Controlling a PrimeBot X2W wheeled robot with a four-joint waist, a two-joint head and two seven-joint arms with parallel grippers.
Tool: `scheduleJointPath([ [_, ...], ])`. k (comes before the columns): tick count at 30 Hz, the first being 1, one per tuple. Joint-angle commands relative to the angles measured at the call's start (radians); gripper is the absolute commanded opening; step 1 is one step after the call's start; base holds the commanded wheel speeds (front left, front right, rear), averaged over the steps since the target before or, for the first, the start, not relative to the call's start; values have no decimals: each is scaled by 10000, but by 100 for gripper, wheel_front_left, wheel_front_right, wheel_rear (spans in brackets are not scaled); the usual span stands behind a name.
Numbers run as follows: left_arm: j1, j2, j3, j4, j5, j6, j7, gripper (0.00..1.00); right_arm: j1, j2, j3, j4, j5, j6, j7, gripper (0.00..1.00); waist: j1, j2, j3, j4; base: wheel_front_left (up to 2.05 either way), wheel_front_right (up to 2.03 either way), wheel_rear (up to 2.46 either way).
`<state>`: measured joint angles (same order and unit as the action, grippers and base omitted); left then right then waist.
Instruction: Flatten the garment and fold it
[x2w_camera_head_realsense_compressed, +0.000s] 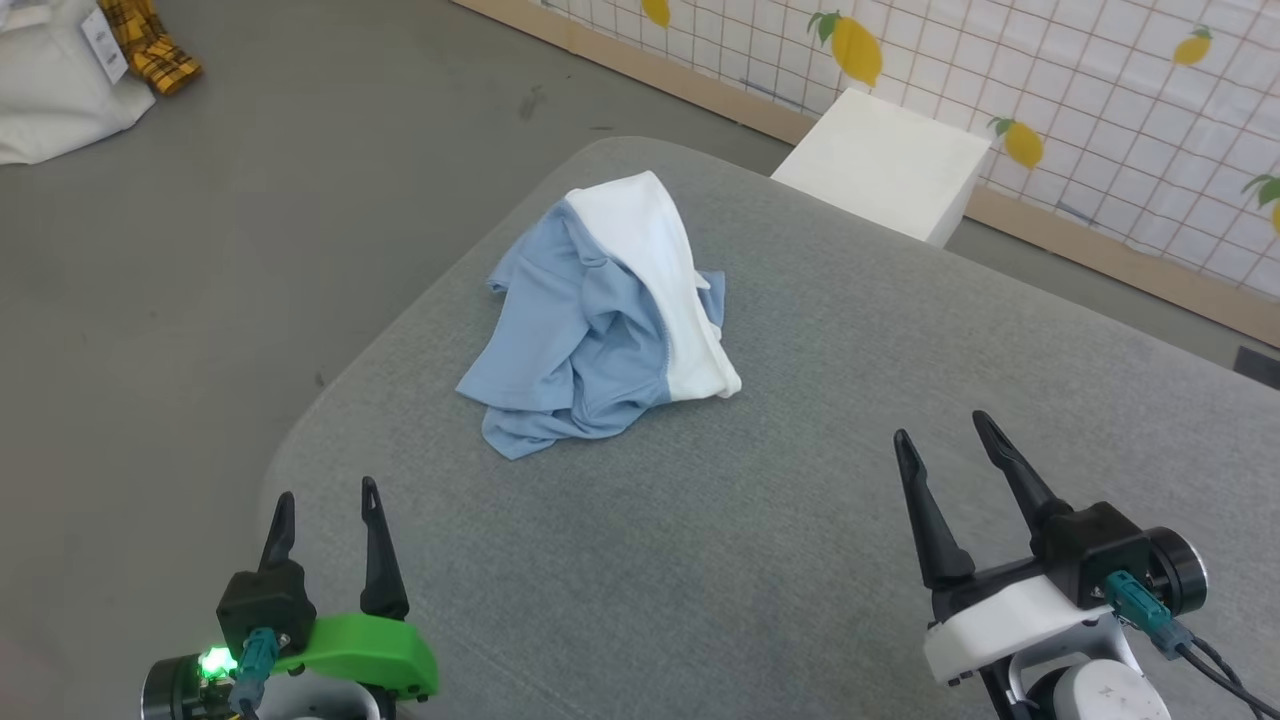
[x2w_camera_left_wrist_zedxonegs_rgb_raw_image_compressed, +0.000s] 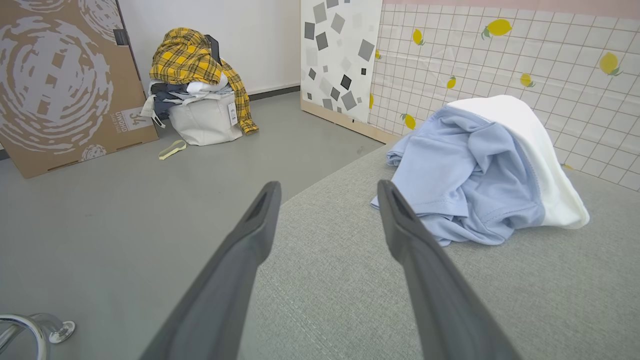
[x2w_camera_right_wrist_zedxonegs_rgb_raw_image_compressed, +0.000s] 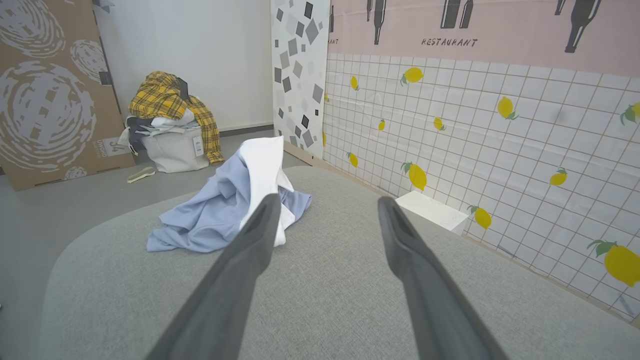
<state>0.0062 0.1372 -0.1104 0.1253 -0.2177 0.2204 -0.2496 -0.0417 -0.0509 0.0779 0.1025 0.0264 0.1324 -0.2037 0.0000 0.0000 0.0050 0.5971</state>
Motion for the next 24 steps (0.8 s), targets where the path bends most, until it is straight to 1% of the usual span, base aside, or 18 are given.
scheduleJointPath([
  [1,181,98,-43,58,-94,87,-112,100,-218,7,43,47,38,-17,-123,100,0,0,21,111,0,0,0],
  [8,49,-13,-67,107,-341,24,-96,100,-323,7,98,-51,-40,-17,-39,100,0,0,287,-87,0,0,0],
  [12,-668,10,19,261,-561,-139,-66,100,-565,7,175,-243,-154,-17,91,100,0,0,843,-499,0,0,0],
  [15,-1587,56,186,601,-874,-327,119,100,-745,7,207,-425,-334,-17,205,100,0,0,1446,-921,0,0,0],
  [21,-3752,390,594,1579,-1618,-762,1127,100,-1246,7,135,-659,-622,-17,289,100,0,0,2799,-1876,0,0,0],
  [22,-4058,425,677,1754,-1794,-829,1359,100,-1320,7,137,-663,-649,-17,276,100,0,0,2973,-2018,0,0,0],
  [24,-4641,461,922,2241,-2380,-980,2169,100,-1490,7,175,-631,-687,-17,233,100,0,0,3301,-2341,0,0,0],
])
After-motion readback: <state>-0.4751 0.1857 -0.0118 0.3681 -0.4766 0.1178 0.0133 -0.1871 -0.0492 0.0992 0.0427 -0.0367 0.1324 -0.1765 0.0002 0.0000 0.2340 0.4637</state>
